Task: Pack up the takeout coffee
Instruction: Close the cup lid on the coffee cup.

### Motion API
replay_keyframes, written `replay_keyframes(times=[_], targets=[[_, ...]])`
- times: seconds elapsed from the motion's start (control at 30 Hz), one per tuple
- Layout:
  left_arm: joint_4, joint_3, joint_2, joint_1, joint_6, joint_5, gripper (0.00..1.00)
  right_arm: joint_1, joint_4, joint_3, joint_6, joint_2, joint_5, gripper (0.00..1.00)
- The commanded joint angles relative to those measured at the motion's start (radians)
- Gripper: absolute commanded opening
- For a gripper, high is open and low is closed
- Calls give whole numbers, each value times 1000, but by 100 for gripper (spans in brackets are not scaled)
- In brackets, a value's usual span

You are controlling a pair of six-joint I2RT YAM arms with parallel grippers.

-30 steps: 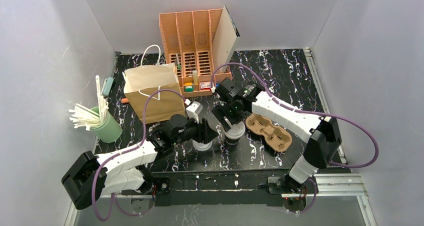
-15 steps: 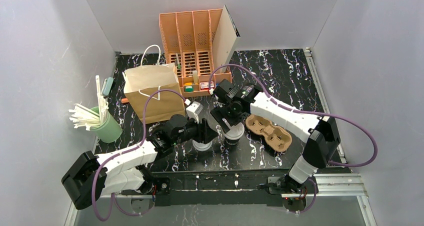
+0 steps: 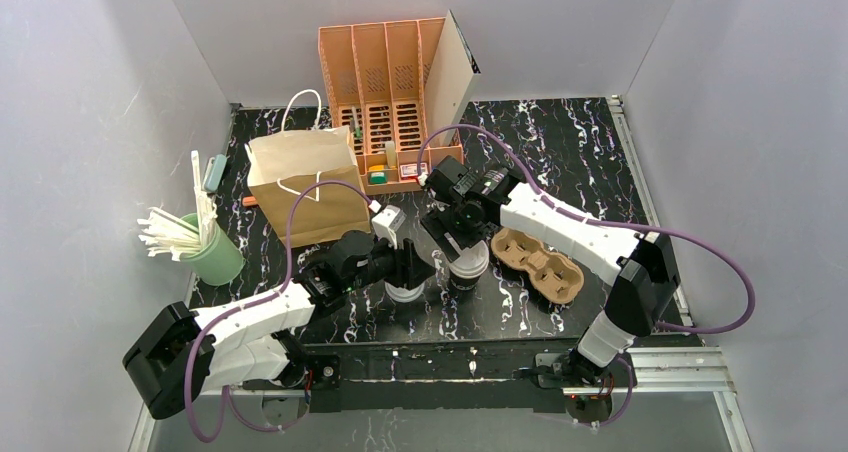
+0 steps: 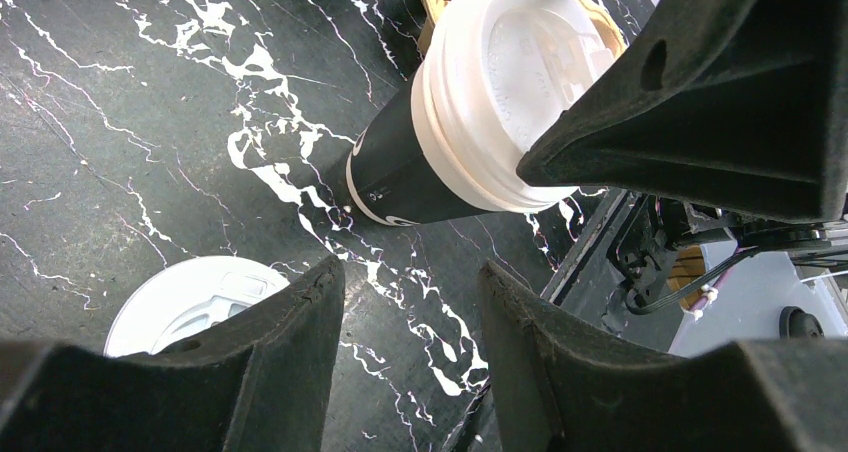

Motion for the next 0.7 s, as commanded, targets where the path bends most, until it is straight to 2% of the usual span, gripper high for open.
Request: replay_keyframes(times=[0.0, 0.67], targets=[[15, -6, -11, 2, 11, 1, 49, 4, -5, 27, -14, 5, 8, 77], [10, 4, -9, 1, 14, 3, 49, 7, -14, 11, -20, 10, -15, 79]])
